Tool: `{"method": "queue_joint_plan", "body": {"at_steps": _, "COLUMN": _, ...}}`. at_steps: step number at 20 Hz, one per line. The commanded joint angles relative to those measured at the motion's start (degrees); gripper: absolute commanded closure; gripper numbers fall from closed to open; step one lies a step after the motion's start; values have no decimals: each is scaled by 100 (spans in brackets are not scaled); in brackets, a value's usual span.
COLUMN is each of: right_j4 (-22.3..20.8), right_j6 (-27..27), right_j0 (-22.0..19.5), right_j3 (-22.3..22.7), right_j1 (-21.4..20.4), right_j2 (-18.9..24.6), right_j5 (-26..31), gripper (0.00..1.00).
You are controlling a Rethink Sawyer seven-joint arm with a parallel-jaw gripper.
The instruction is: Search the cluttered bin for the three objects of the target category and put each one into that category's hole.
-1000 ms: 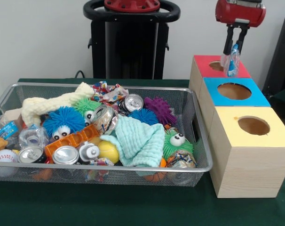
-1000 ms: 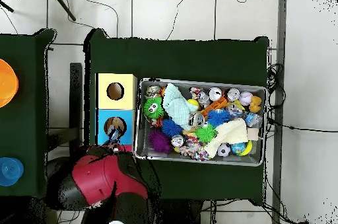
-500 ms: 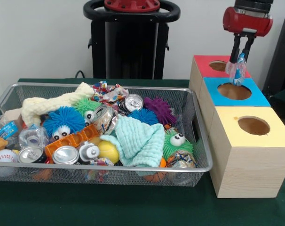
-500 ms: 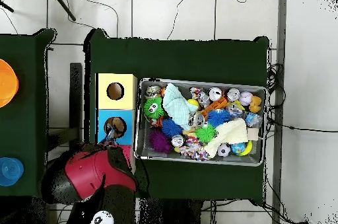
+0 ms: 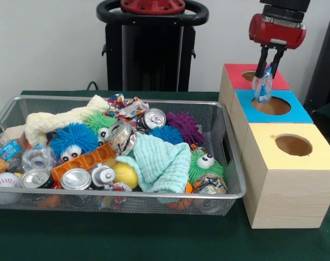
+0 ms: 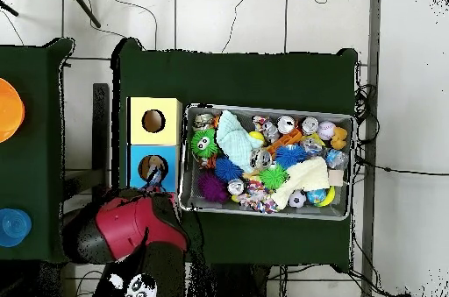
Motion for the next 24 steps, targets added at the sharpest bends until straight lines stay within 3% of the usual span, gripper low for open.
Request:
{"method": "queue_joint_plan", "body": {"at_steps": 1, "right_j4": 209, "right_j6": 1133, "right_j0": 2, "right_j3": -155, "right_j1": 398, "right_j2": -116, "right_j5": 75, "gripper": 100}}
{"method": "queue_joint_plan", "body": {"at_steps": 16, "right_j4": 558, "right_j6": 1333, "right_j0": 479, "right_j3": -588, "right_j1": 1002, "right_j2": -535, "right_j5": 7, "gripper": 100}}
{"method": "queue_joint_plan", "body": {"at_steps": 24, "right_j4": 663, "right_j6": 1243, "right_j0": 559, "right_j3": -494, "right_j1": 1107, "right_j2": -622, "right_j5": -136, "gripper": 100}}
